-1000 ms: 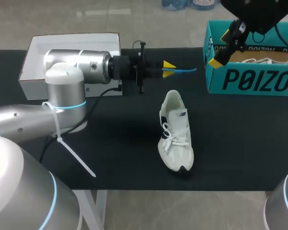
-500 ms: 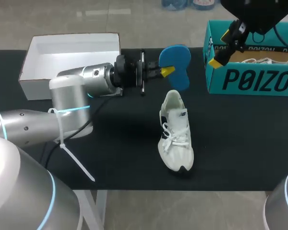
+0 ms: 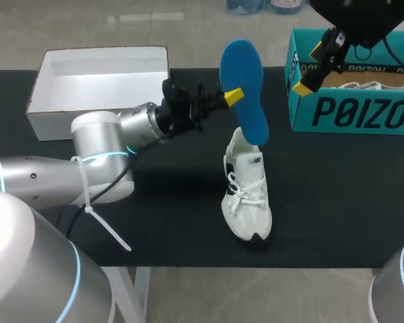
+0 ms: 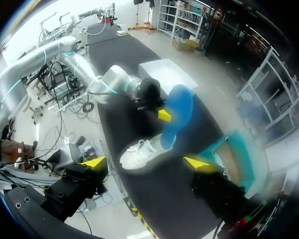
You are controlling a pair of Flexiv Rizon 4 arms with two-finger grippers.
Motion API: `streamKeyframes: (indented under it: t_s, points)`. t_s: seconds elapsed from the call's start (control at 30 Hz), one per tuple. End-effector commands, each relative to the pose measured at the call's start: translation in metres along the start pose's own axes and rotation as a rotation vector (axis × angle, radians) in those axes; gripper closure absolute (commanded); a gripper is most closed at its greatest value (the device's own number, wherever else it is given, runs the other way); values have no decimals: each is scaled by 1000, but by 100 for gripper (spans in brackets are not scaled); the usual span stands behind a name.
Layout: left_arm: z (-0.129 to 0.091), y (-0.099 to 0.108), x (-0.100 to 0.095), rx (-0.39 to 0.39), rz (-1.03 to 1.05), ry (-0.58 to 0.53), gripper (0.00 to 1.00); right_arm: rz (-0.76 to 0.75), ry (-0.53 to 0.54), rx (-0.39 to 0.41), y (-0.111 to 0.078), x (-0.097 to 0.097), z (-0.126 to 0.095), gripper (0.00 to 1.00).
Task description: Take the shoe out of the shoebox, open the shoe tongue, remove and reinsert the insole, then place the shoe into the shoebox
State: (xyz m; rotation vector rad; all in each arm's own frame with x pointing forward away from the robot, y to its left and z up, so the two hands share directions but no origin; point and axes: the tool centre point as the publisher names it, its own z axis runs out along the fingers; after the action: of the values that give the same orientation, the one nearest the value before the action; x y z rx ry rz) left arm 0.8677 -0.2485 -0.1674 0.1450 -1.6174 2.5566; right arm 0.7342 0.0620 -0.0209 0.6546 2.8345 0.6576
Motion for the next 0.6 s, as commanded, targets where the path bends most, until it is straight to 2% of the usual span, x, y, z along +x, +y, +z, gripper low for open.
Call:
streamKeyframes:
  t_s: [0.03,0.13,0.23,0.27,0.3,0.6]
  points:
    - [-3,-6,9,-96,-336,-234,100,1,2,4,2,-1,1,0]
    - [-5,-6,9,-78,-423,-262,100,1,2,4,2,-1,1,0]
    - [-6,-8,5,7,-587,-303,100,1,2,4,2,-1,1,0]
    - [-5,-9,2,87,-641,-338,100,1,2,4,2,-1,1,0]
    - [-3,-12,-3,236,-712,-389,100,1,2,4,2,-1,1,0]
    - [-3,-12,-3,236,-712,-389,100,1,2,4,2,-1,1,0]
